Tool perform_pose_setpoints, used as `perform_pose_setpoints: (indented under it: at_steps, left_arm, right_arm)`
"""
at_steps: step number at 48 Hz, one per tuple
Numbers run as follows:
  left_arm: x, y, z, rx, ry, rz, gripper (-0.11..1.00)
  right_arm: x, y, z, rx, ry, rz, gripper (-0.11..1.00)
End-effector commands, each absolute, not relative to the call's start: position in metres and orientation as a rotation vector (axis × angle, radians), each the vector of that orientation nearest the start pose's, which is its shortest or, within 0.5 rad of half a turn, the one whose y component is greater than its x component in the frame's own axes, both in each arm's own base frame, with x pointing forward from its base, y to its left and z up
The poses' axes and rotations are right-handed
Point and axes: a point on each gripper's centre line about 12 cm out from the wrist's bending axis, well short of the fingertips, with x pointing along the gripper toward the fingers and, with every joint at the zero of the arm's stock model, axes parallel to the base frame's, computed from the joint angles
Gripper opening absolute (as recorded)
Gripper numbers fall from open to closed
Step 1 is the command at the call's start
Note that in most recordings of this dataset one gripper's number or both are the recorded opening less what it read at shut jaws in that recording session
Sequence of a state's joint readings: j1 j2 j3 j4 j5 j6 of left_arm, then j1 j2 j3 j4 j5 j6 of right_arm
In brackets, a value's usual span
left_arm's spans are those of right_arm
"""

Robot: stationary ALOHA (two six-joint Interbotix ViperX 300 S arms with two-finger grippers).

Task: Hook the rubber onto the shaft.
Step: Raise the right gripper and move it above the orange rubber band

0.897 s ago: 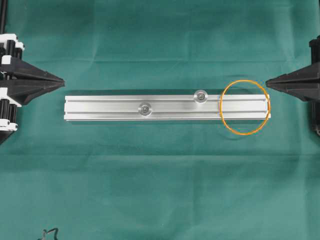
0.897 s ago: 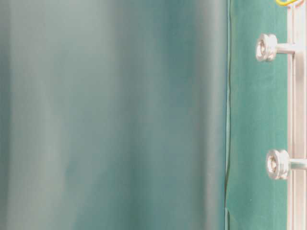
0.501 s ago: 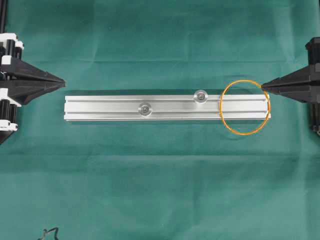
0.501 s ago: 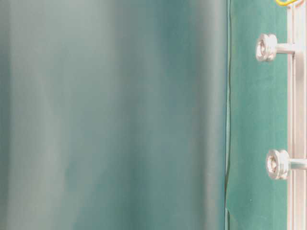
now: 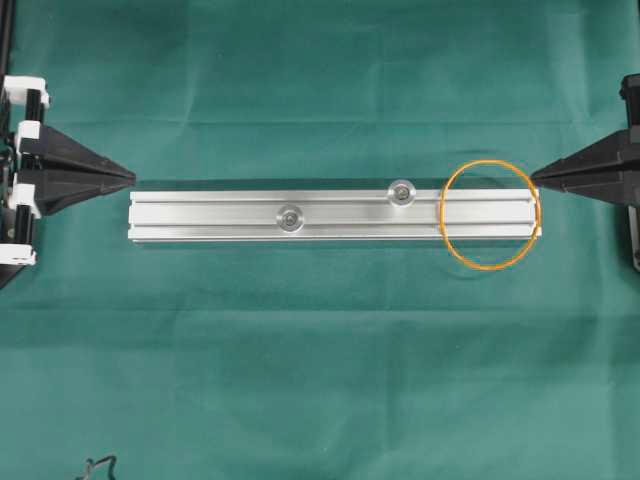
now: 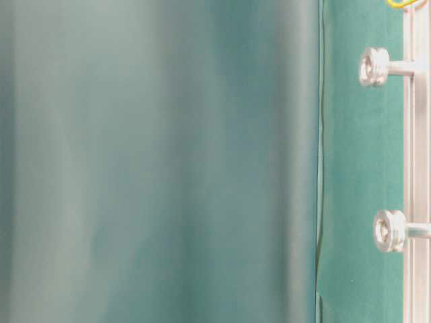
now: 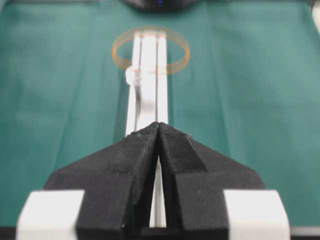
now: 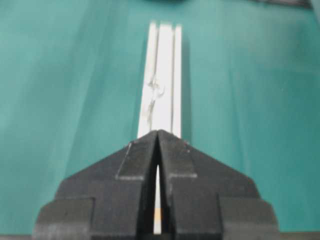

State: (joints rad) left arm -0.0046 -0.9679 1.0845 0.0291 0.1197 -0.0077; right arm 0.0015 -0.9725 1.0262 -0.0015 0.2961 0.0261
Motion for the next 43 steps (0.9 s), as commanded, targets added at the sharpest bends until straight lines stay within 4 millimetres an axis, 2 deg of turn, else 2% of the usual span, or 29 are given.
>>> perform_pose_setpoints:
  at_steps: [1, 11, 36, 43]
  left_arm:
    - [0.2, 0.0, 0.292, 0.024, 0.297, -0.002, 0.0]
    - [0.195, 0.0, 0.288, 0.025, 0.446, 0.001, 0.0]
    - [0.195, 0.0, 0.289, 0.026, 0.448, 0.001, 0.0]
    - [0.195, 0.0, 0.289, 0.026, 0.449, 0.001, 0.0]
  right_arm:
    - [0.197, 0.0, 0.294, 0.029, 0.423, -0.007, 0.03]
    - [0.193, 0.0, 0.287, 0.029, 0.612, -0.009, 0.03]
    - [0.192, 0.0, 0.285, 0.03, 0.667, -0.011, 0.03]
    - [0.189, 0.0, 0.28, 0.057, 0.762, -0.023, 0.03]
